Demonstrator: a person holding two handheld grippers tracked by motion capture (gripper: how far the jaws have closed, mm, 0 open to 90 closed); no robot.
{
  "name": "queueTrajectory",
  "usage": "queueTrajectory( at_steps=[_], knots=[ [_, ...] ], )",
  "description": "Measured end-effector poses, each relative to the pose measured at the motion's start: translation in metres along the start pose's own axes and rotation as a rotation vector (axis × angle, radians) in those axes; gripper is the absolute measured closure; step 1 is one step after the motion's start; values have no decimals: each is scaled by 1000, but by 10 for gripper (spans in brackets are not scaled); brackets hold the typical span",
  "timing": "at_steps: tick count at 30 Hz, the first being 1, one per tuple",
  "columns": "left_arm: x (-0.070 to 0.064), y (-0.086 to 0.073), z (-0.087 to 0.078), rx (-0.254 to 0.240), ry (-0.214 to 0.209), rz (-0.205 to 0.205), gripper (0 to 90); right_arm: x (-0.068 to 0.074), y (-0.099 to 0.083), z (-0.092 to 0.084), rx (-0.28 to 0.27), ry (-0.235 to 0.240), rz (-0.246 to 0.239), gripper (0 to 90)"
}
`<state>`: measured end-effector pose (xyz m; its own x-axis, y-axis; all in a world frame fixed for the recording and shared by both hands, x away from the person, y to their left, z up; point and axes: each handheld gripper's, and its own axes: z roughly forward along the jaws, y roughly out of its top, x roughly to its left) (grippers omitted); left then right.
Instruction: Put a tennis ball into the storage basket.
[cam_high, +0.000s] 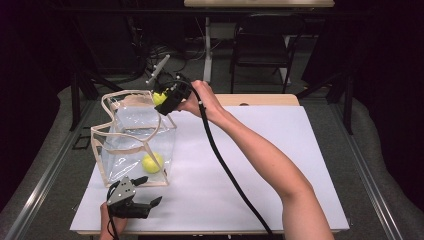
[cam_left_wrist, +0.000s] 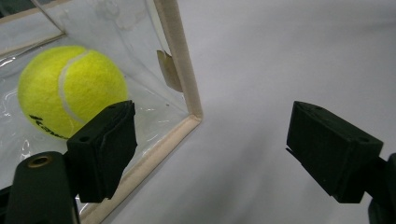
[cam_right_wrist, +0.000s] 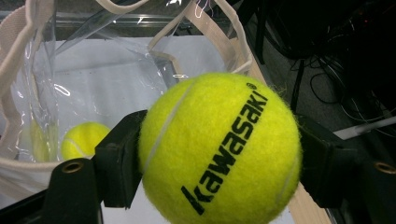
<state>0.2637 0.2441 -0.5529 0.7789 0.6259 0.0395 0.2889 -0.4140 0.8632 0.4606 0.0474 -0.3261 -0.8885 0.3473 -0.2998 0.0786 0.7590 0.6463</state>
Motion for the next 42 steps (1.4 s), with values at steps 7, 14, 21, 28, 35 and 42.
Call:
queueTrajectory(
  at_steps=[7, 14, 21, 28, 35, 42],
  knots=[
    [0, 0, 0, 0, 0, 0, 159, 1, 5, 1, -12, 2, -1, 260],
    [0, 0, 0, 0, 0, 0, 159, 3, 8, 3, -23, 8, -1, 260],
    [0, 0, 0, -2, -1, 0, 159, 7, 13, 6, -38, 12, -6, 260],
    [0, 0, 0, 0, -1, 0, 159, 9, 16, 7, -47, 14, -8, 260],
    [0, 0, 0, -1, -2, 1, 159, 13, 18, 11, -56, 20, -8, 260],
    [0, 0, 0, -1, -2, 1, 159, 17, 21, 14, -66, 26, -13, 260]
  ],
)
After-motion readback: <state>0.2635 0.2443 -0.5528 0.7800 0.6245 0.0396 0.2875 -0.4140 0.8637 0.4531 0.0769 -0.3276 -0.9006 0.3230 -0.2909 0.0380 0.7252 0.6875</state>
